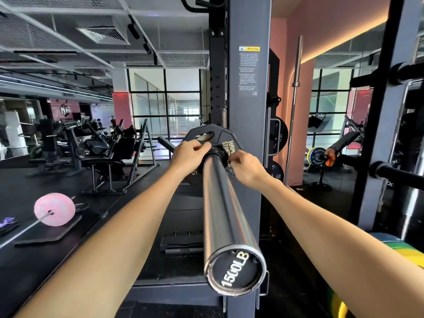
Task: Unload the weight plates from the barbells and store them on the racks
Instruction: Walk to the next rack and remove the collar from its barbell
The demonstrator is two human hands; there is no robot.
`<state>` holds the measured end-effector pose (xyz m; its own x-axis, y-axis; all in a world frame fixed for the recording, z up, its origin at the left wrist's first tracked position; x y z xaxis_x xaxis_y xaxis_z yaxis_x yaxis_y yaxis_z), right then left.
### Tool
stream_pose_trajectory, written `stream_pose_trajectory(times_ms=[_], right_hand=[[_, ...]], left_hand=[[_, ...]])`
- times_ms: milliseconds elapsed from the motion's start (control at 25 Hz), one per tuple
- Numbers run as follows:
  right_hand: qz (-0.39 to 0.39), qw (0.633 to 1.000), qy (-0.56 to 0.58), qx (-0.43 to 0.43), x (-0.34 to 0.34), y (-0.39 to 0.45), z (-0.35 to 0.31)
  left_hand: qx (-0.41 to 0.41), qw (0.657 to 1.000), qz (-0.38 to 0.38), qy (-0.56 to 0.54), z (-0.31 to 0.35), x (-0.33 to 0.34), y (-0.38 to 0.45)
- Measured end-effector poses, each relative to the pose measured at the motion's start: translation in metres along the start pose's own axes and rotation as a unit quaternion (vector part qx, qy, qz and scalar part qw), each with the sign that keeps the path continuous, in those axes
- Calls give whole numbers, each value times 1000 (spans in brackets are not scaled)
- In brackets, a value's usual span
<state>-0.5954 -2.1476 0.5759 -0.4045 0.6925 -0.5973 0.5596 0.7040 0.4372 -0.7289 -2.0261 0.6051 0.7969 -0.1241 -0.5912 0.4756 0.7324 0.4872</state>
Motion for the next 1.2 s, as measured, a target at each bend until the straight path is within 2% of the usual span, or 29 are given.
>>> stream_pose_trajectory(times_ms=[160,320,440,600,720,960,1080,1200], right_hand=[[5,999,34,15,2,4,-6],[-2,994,46,98,8,11,-13],[-15,987,33,154,11,21,-21],[-16,987,21,160,11,38,-27],[-51,988,-14,148,12,44,-28],[-48,995,-53,72,11,54,-30],[-29,996,-56,64,11,53,-32],[1,997,-8,72,6,48,-31]], left_hand=[[-44,996,-52,-61,-3,5,-3],[-75,984,-132,-89,1,16,-8],[-97,978,-148,-114,3,20,-9],[-144,963,-172,-148,3,29,-11],[-154,955,-161,-194,2,32,-6],[-172,943,-128,-255,4,33,-4],[-186,928,-119,-300,2,34,-8],[-180,929,-96,-308,2,31,-9]])
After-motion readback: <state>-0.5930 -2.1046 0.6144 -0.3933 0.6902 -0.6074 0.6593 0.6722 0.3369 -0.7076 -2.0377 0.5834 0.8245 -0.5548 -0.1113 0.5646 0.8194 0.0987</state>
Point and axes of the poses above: each hand's wrist, its own y-axis towards the middle knuckle, its own x-axis out of the palm, z = x × y, the point moved 6 cm from there along y, towards the middle knuckle, and after that the axes turned 7 degrees about y, right-handed, at the moved point
